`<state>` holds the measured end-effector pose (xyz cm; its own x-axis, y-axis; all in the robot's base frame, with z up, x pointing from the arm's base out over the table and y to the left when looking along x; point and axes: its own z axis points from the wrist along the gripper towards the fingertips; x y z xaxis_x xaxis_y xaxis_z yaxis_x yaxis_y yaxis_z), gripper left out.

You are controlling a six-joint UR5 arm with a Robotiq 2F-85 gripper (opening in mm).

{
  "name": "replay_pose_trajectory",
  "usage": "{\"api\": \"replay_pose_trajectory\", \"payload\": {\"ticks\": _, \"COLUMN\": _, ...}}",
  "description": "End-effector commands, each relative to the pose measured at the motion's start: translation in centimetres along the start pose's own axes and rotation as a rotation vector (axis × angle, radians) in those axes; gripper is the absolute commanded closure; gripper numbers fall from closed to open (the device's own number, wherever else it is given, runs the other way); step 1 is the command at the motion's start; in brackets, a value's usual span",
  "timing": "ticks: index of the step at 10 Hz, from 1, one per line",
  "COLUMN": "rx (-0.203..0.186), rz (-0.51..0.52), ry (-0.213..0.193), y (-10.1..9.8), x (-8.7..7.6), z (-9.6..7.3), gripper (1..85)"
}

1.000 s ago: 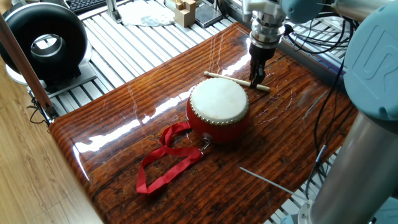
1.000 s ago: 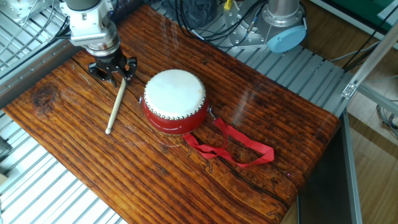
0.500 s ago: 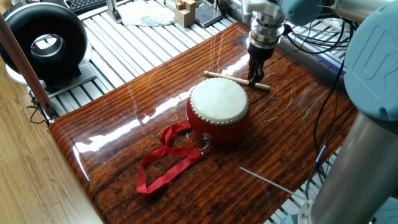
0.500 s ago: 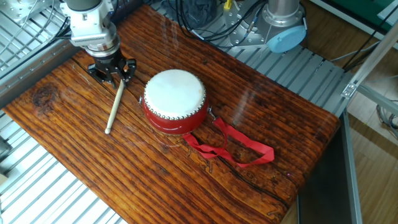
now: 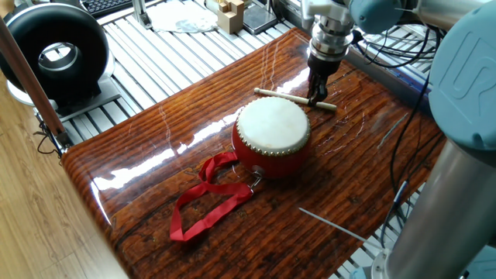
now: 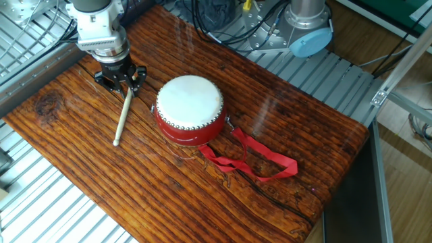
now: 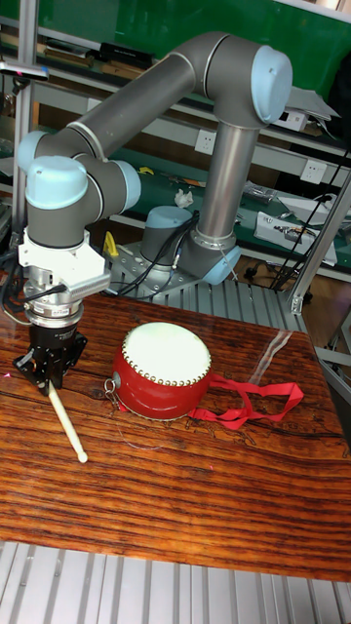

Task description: Play the drum

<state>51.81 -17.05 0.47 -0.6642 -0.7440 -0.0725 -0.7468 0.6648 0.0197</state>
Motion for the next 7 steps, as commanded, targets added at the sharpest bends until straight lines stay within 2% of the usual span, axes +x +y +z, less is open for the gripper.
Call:
{"api": "replay_pose_trajectory", "payload": {"ticks": 1, "rx": 0.005, "rz": 0.007, "ry": -0.022, "y": -0.2, "x": -0.4, "z": 0.0, "gripper": 67.0}}
{"api": "replay_pose_trajectory", "payload": {"ticks": 5, "rx": 0.007, "rz": -0.006, "ry": -0.026, "y": -0.3, "x": -0.6, "z": -0.5, "gripper": 82.0}}
{"api": "replay_pose_trajectory", "payload": {"ticks": 7, "rx": -0.011, "rz": -0.008, "ry": -0.026, "y": 0.1, "x": -0.8, "z": -1.4, "gripper": 84.7}}
